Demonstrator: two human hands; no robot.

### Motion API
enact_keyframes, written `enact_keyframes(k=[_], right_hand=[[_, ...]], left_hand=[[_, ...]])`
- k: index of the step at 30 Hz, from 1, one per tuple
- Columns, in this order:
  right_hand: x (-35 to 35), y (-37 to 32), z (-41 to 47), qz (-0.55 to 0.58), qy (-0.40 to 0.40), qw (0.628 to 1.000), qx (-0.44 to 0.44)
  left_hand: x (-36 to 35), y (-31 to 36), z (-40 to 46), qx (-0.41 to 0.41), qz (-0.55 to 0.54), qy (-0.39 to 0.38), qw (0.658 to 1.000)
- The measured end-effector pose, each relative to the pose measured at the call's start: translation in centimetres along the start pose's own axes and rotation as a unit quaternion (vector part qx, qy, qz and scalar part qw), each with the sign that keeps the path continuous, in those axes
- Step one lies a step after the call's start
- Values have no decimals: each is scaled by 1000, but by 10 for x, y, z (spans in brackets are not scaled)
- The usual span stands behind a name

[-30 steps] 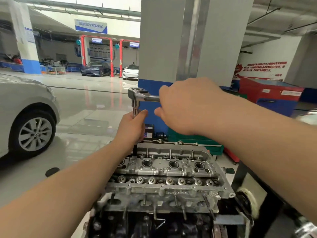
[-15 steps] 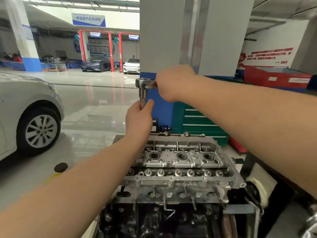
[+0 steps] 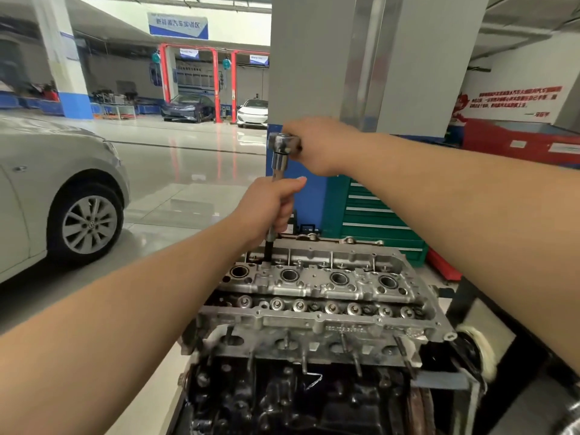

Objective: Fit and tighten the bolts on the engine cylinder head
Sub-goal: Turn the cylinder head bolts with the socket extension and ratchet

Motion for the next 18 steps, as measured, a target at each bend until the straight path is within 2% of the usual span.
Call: enact_keyframes(k=[2, 3, 5, 8, 10, 11, 14, 17, 18], right_hand=[[8, -6, 2, -53, 8, 999, -2], [14, -7, -2, -121, 9, 992, -13], [24, -7, -13, -216, -24, 975, -44], [26, -15, -26, -231, -82, 967, -72], [27, -26, -25, -236, -67, 967, -64], [28, -29, -24, -229, -54, 970, -59], [25, -15, -22, -180, -30, 981, -67], [12, 4, -18, -145, 5, 988, -52], [8, 5, -17, -88, 4, 996, -34]], left_hand=[[5, -1, -2, -3, -14, -4, 1000], [9, -1, -4, -7, -14, 10, 1000], [15, 0, -6, -27, 25, 84, 996], [9, 2, -10, -57, 50, 223, 972], [4, 0, -12, -56, 24, 283, 957], [3, 1, -12, -54, 4, 288, 956], [5, 5, -7, -55, -24, 217, 974], [3, 7, -3, -26, -16, 74, 997], [2, 6, -2, -11, -14, 32, 999]])
Point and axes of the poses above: each hand's wrist, its own z-axis towards the middle knuckle, its own x-axis out of the back of the hand, y = z × x, the point moved 5 cm from there along z, towards the middle knuckle, and after that the axes turned 11 degrees about -y, right-handed, at the moved point
